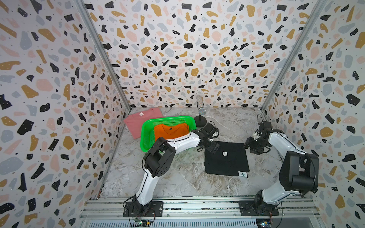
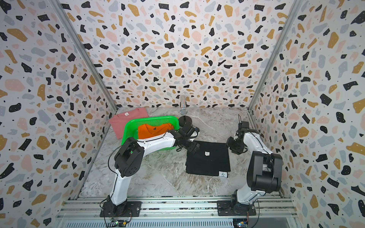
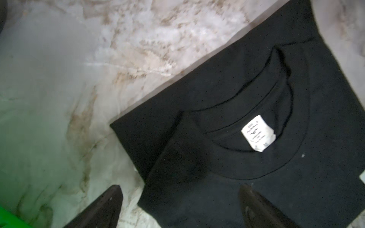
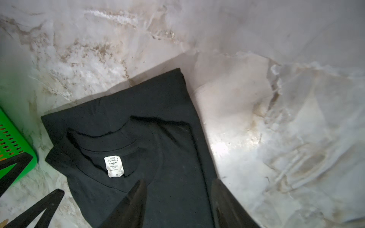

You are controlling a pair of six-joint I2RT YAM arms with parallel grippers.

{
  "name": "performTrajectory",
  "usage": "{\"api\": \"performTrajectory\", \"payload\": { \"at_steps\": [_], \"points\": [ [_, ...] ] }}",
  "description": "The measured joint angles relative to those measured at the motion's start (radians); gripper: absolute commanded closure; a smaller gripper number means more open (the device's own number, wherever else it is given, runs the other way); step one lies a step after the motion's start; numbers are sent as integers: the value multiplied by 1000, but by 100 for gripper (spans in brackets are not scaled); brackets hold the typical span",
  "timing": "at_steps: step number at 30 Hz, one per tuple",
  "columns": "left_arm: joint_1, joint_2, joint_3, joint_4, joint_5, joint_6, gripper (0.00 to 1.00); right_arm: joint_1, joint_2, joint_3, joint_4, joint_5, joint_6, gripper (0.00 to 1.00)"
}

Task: Put the folded t-shirts into the basket
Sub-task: Move the bin to the center of the board, then pick up the T-shirt from the center of the board.

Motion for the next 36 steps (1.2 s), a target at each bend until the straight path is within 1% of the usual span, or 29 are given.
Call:
{"api": "performTrajectory", "payload": {
  "at_steps": [5, 9, 11, 14, 17, 18, 20, 25, 27, 29, 31, 36],
  "points": [
    [53, 0, -60, 6, -5, 1, 5, 0, 60, 1, 24, -51, -10, 42],
    [74, 0, -66, 0, 1, -1, 5, 0, 106, 19, 29, -75, -27, 40],
    [78, 5, -62, -1, 9, -2, 8, 0, 130, 37, 29, -74, -41, 39],
    [79, 28, -50, 3, 30, -5, 15, -5, 143, 56, 28, -63, -60, 37],
    [79, 46, -28, 8, 53, -6, 16, -21, 146, 72, 28, -56, -69, 33],
    [80, 49, -22, 10, 63, -8, 16, -26, 150, 79, 29, -54, -70, 29],
    [80, 56, -14, 20, 86, -11, 18, -33, 167, 86, 39, -57, -72, 28],
    [82, 88, 21, 39, 148, -22, 30, -36, 236, 86, 66, -73, -66, 32],
    [82, 105, 41, 49, 171, -26, 37, -36, 237, 87, 81, -77, -64, 36],
    [82, 117, 53, 61, 189, -30, 40, -36, 241, 86, 86, -91, -65, 41],
    [82, 122, 56, 69, 206, -33, 45, -36, 242, 80, 94, -111, -68, 45],
    [82, 121, 38, 94, 243, -33, 48, -37, 229, 39, 134, -179, -63, 48]
  ]
}}
